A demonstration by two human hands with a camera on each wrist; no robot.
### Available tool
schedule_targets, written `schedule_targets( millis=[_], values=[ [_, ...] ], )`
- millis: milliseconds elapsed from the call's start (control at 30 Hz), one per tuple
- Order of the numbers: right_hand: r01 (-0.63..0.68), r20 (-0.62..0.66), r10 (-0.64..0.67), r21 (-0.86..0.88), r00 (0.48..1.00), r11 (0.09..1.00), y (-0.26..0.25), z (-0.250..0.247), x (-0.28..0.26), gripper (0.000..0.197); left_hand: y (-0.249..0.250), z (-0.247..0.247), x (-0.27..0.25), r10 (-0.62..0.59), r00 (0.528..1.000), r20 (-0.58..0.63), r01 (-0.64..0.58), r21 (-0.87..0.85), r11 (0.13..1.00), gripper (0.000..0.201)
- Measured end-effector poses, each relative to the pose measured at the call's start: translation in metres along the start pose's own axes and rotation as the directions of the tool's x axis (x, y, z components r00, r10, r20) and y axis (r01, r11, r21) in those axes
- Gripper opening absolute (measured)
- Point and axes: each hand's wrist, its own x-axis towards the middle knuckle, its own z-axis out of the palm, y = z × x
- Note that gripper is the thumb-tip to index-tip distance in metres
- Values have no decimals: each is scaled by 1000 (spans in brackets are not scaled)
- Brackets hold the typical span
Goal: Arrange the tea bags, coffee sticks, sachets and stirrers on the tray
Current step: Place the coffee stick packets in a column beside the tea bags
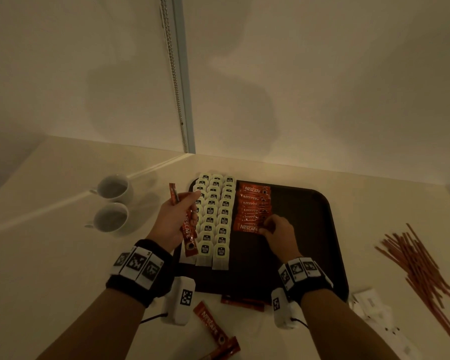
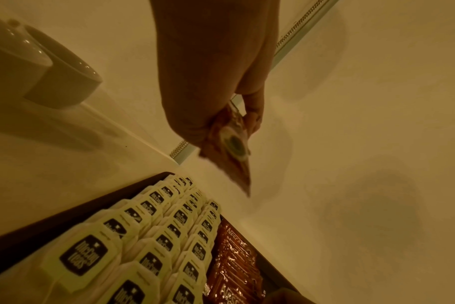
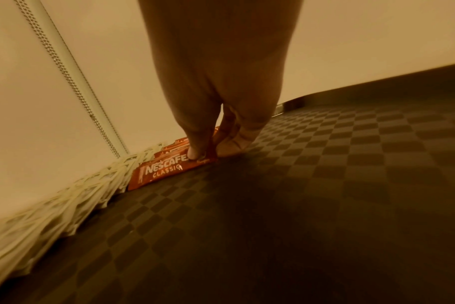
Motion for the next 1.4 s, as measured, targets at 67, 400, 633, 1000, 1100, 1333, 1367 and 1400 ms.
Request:
schedule_targets(
  millis=[67,400,633,1000,1100,1333,1367,1400],
  values=[
    [-1,-6,1,3,1000,1000,0,0,0,22,1,0,1,-19,1000,1,19,-22,1000,14],
    [-3,-31,4,28,1000,1000,-9,-2,-2,20,-2,7,3,-72,995,64,89,-322,943,7],
    [71,239,-229,531,944,845,-100,-26,-41,27,-4,29,0,-37,998,42,53,-463,885,9],
    [310,45,-357,404,933,861,-132,-46,-47,17,-2,31,-11,44,976,213,33,-343,939,14],
    [311,14,-343,389,939,867,-135,-50,-46,13,-3,32,-11,64,978,200,19,-388,921,21],
    [371,-77,-371,378,926,848,-137,-72,-46,13,0,30,-13,140,977,159,-129,-78,989,17],
    [391,-85,-388,367,918,844,-137,-75,-45,14,1,30,-14,141,970,200,-145,5,989,19],
    [402,-88,-399,366,913,839,-138,-76,-44,14,1,30,-13,148,964,220,-164,57,985,23]
  ],
)
